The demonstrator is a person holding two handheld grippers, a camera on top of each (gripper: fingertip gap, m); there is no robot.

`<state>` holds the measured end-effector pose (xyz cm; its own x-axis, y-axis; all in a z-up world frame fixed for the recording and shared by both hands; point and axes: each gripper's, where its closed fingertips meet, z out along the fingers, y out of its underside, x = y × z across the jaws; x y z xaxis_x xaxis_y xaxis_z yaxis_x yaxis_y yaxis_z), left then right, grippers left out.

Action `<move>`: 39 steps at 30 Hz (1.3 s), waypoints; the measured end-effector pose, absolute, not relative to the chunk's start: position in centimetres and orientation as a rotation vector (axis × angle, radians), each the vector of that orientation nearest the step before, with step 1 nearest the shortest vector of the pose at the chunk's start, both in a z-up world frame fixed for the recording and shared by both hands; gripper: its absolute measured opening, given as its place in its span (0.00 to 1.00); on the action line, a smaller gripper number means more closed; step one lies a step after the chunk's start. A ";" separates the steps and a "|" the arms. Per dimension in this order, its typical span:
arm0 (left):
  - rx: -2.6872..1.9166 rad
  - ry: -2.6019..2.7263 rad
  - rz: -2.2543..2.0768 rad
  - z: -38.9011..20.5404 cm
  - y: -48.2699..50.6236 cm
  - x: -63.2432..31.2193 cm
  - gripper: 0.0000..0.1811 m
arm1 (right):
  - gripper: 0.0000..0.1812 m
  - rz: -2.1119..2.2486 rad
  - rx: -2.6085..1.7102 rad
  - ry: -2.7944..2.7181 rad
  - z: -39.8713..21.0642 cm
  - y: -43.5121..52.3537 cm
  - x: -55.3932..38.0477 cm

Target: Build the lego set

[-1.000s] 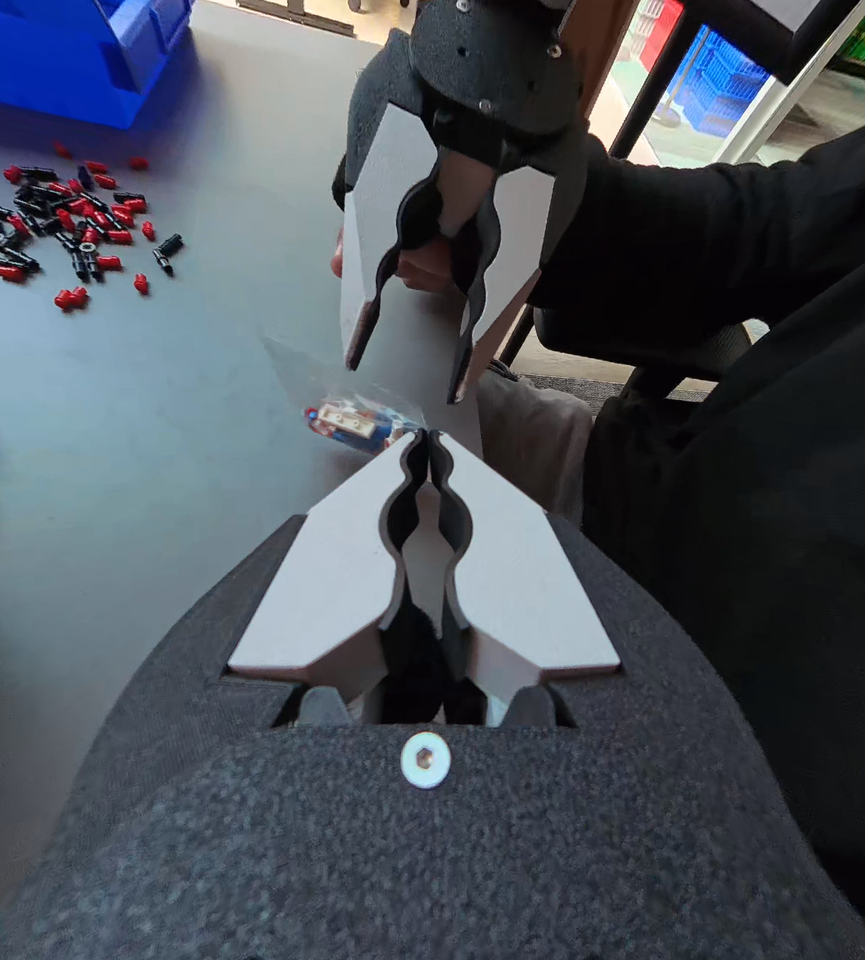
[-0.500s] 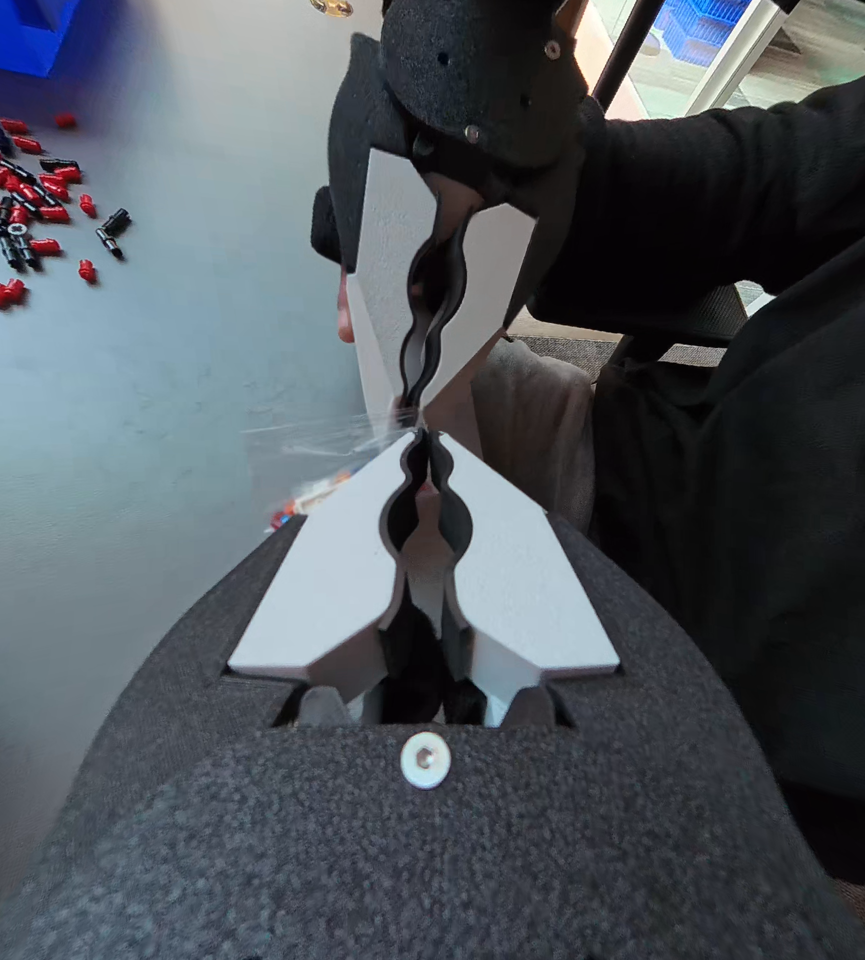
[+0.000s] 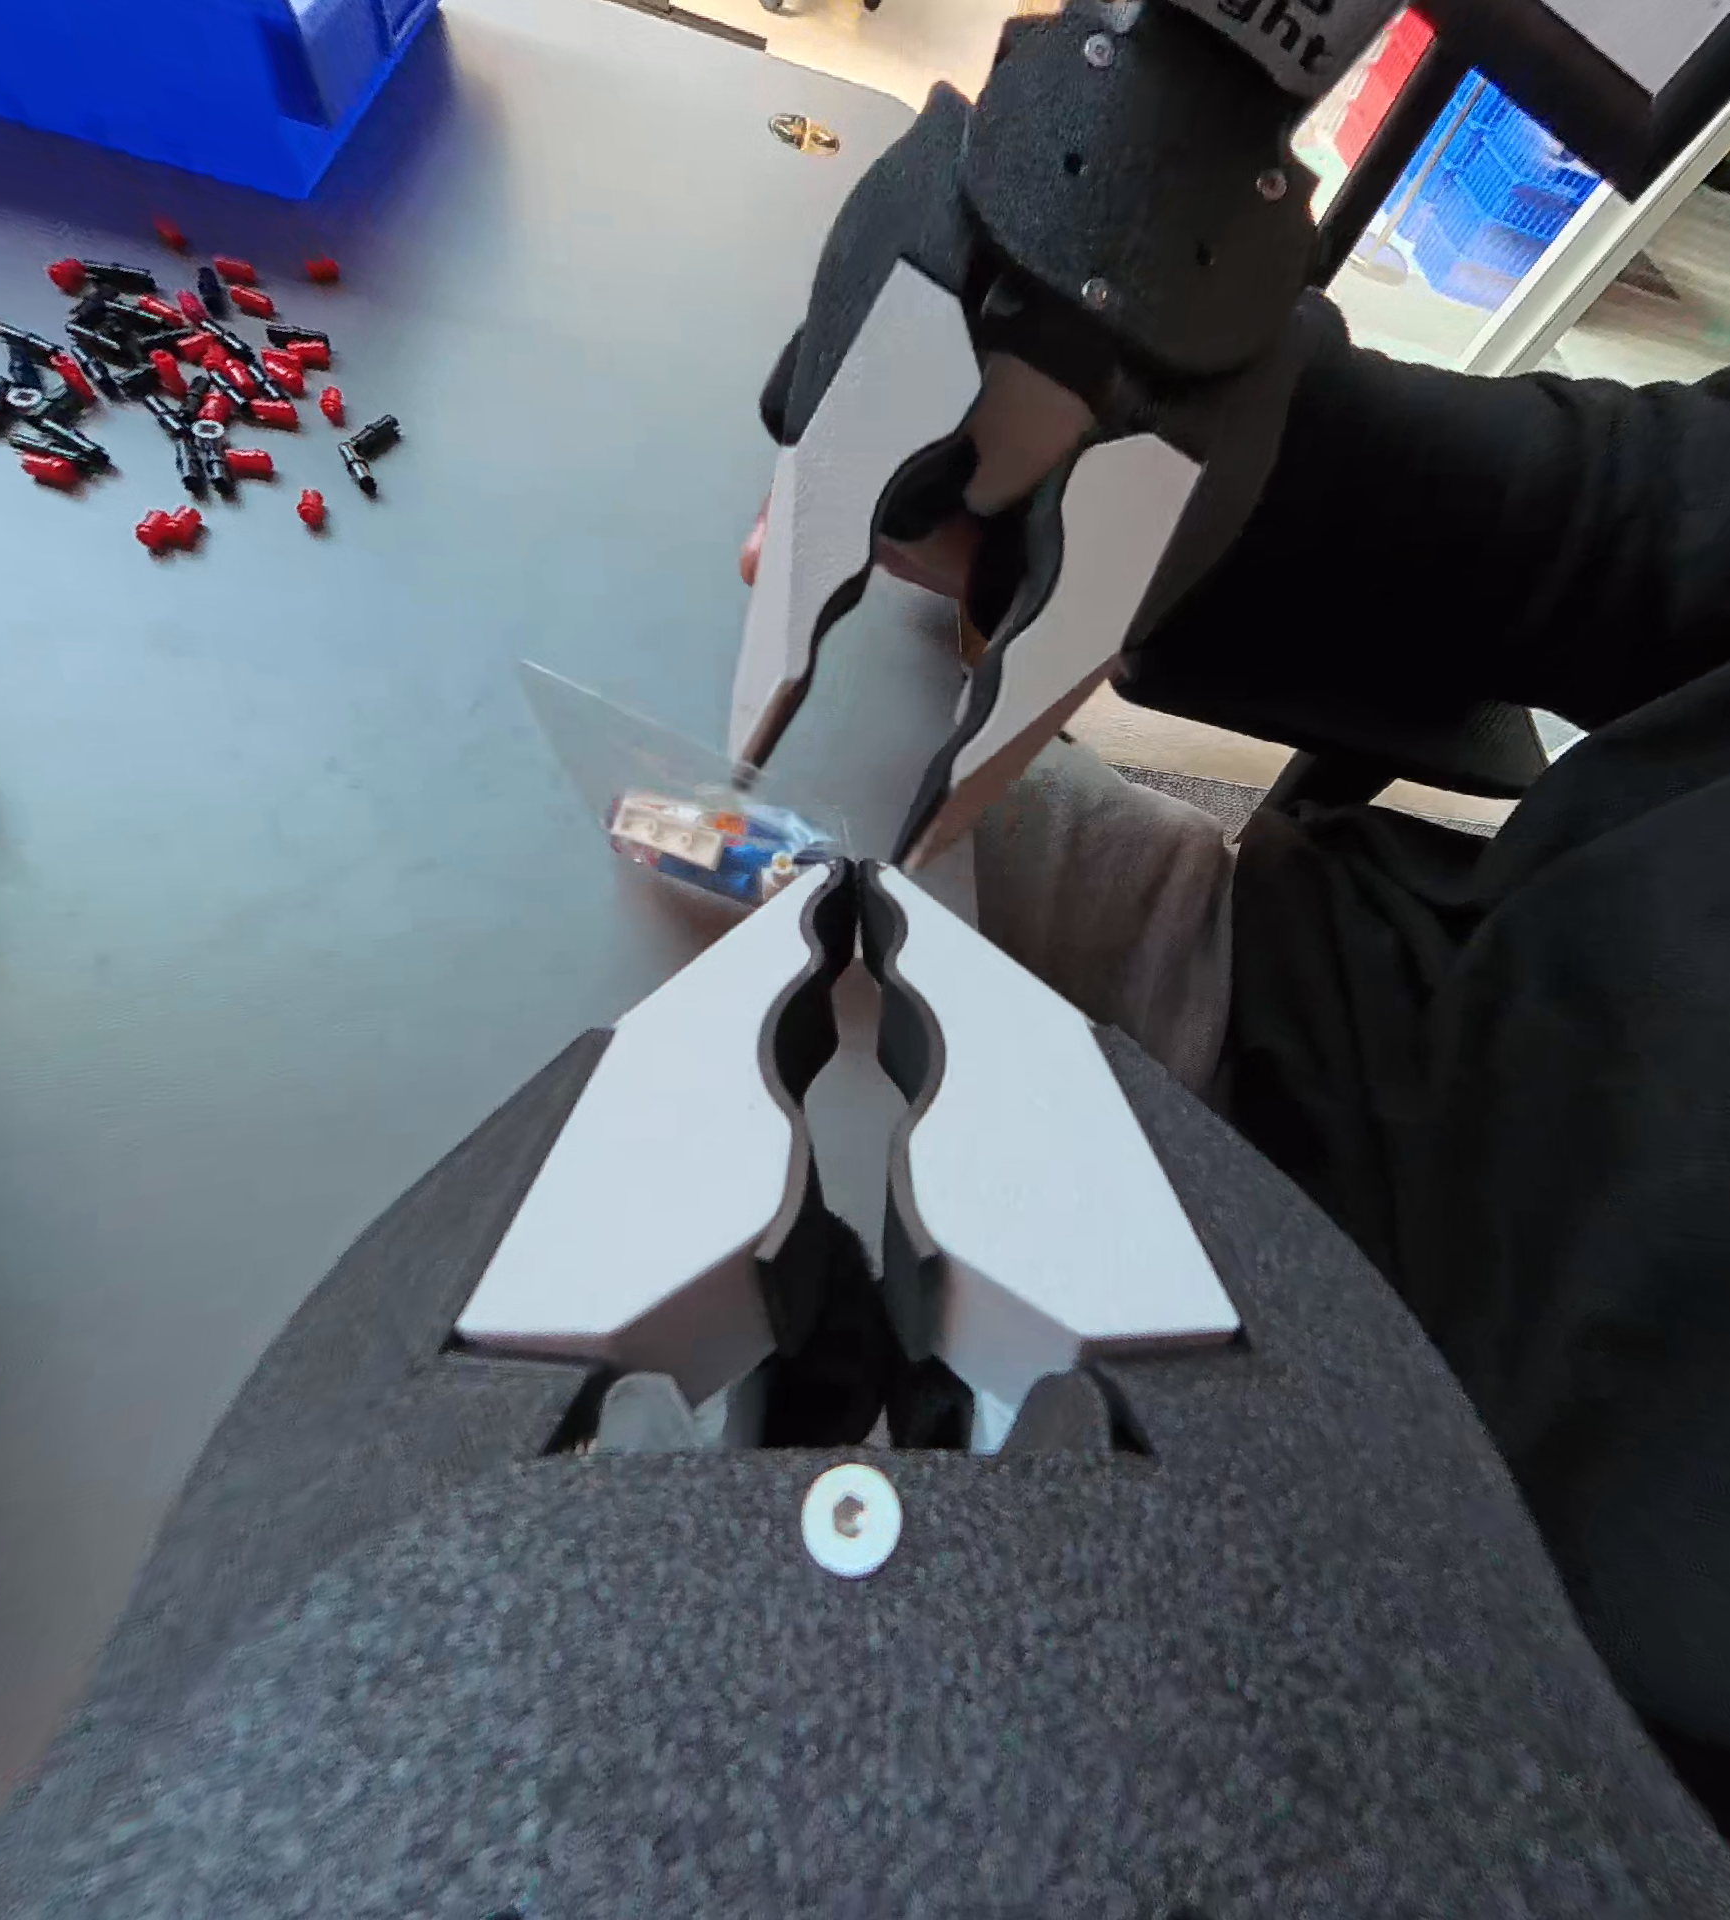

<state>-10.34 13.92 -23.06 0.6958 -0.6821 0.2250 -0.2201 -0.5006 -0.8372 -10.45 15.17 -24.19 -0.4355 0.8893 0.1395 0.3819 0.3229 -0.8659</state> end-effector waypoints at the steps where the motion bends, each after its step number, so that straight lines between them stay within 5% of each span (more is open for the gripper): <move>1: -2.056 0.703 -0.697 -23.1 13.7 -10.2 0.00 | 0.18 1.030 -1.113 -1.952 -24.2 15.3 -10.7; 5: -2.042 0.750 -0.737 -23.1 13.0 -9.2 0.00 | 0.17 1.080 -1.061 -1.975 -24.4 14.0 -11.3; 11: -1.999 0.704 -0.836 -22.8 13.3 -9.2 0.00 | 0.00 1.124 -0.948 -2.002 -24.1 13.0 -11.0; 27: -1.888 0.852 -0.767 -21.5 11.9 -9.2 0.00 | 0.00 1.253 -0.898 -1.948 -22.3 12.6 -9.6; 31: -1.866 0.818 -0.717 -20.8 11.8 -11.1 0.14 | 0.00 1.286 -0.927 -1.906 -22.0 13.2 -9.7; 39: -1.795 0.720 -0.680 -19.6 13.3 -11.8 0.15 | 0.00 1.449 -0.859 -1.836 -19.9 13.0 -9.2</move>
